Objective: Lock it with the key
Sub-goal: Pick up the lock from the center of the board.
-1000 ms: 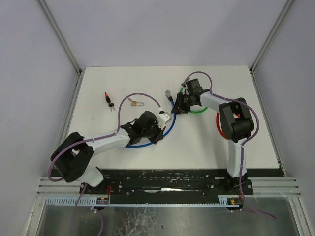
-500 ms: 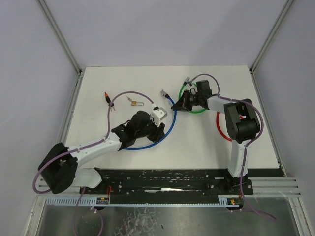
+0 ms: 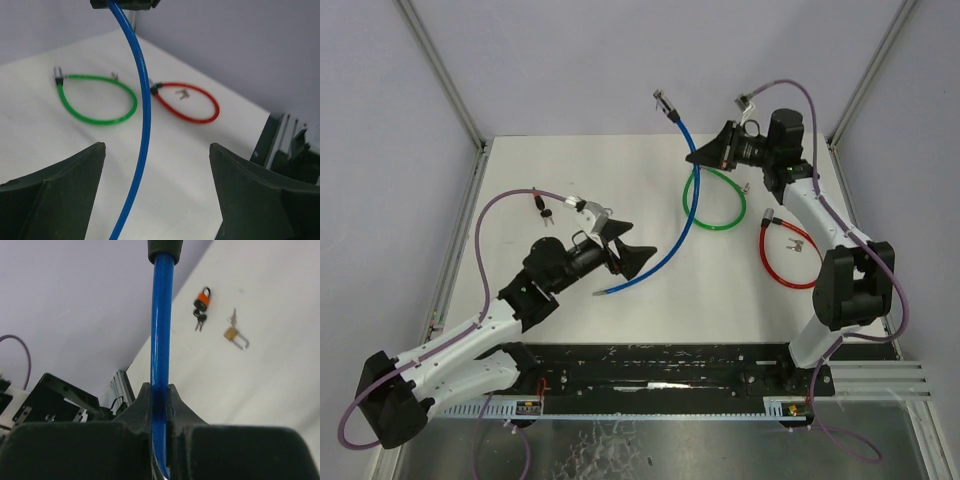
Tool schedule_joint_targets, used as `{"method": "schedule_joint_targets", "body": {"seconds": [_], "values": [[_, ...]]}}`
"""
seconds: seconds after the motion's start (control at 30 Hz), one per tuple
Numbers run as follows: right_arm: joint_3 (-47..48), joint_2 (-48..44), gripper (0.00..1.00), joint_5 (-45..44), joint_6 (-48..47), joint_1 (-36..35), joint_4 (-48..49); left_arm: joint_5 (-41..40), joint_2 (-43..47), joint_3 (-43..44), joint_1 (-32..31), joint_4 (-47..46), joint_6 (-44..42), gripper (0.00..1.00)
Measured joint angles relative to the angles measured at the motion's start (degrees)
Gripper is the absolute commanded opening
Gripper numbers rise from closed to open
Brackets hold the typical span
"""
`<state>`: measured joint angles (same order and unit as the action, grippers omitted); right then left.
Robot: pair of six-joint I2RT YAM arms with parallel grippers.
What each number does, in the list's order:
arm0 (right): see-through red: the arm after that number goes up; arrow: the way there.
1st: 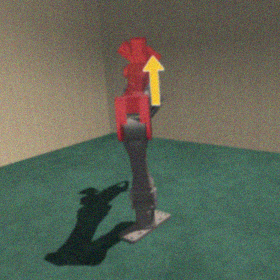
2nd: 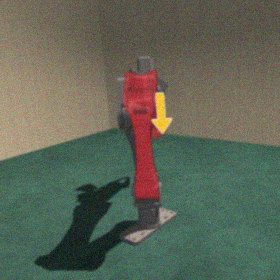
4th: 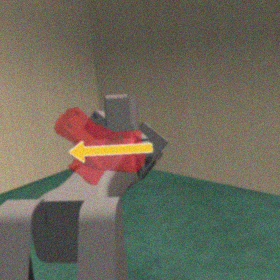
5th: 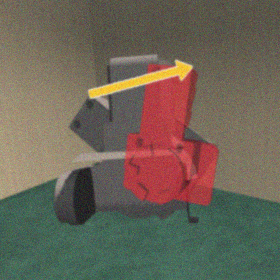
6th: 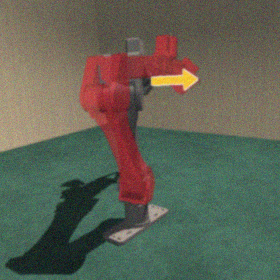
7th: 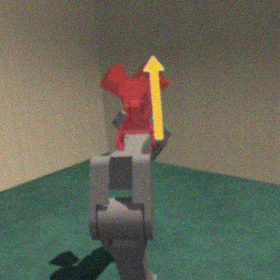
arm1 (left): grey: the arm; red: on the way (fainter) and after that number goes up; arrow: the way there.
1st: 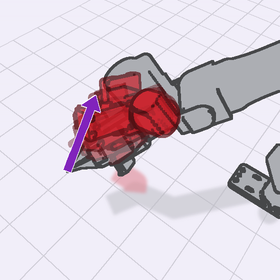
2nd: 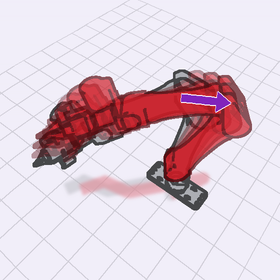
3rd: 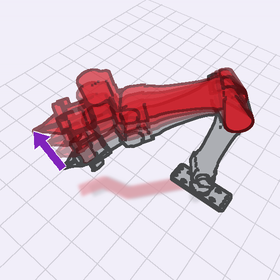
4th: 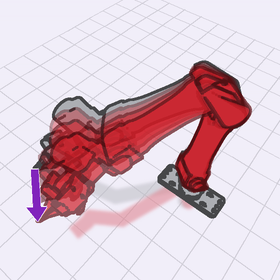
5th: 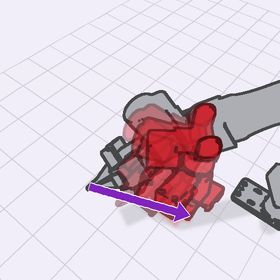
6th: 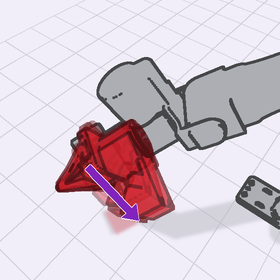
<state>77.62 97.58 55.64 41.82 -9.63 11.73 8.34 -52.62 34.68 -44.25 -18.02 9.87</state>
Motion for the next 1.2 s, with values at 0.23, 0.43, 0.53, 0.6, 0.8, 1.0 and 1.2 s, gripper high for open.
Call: {"method": "schedule_joint_targets", "body": {"seconds": [0.23,0.43,0.53,0.6,0.8,1.0,1.2], "values": [[12.9,-5.9,0.00,5.6,-0.7,1.3,-0.7,7.0,-0.7,1.2,5.5,-19.0,8.1,0.91],[23.6,-6.3,0.00,10.4,4.2,1.5,1.5,13.6,-9.9,10.5,7.8,-34.4,14.8,0.94],[26.6,-6.3,0.00,12.5,8.3,1.5,3.9,16.1,-15.5,17.9,8.3,-40.0,18.2,0.98],[27.6,-6.3,0.00,13.5,11.7,1.5,6.9,17.5,-19.6,23.7,9.1,-43.4,21.4,1.00],[28.1,-6.3,0.00,16.3,23.9,1.5,19.5,19.4,-33.0,38.3,12.7,-54.1,35.7,0.96],[28.2,-6.3,0.00,17.8,29.6,1.3,25.4,20.0,-47.2,52.5,13.9,-57.7,50.1,0.90],[28.2,-6.3,0.00,19.0,31.1,-0.7,27.1,20.1,-51.8,58.5,13.6,-57.9,54.1,0.76]]}}
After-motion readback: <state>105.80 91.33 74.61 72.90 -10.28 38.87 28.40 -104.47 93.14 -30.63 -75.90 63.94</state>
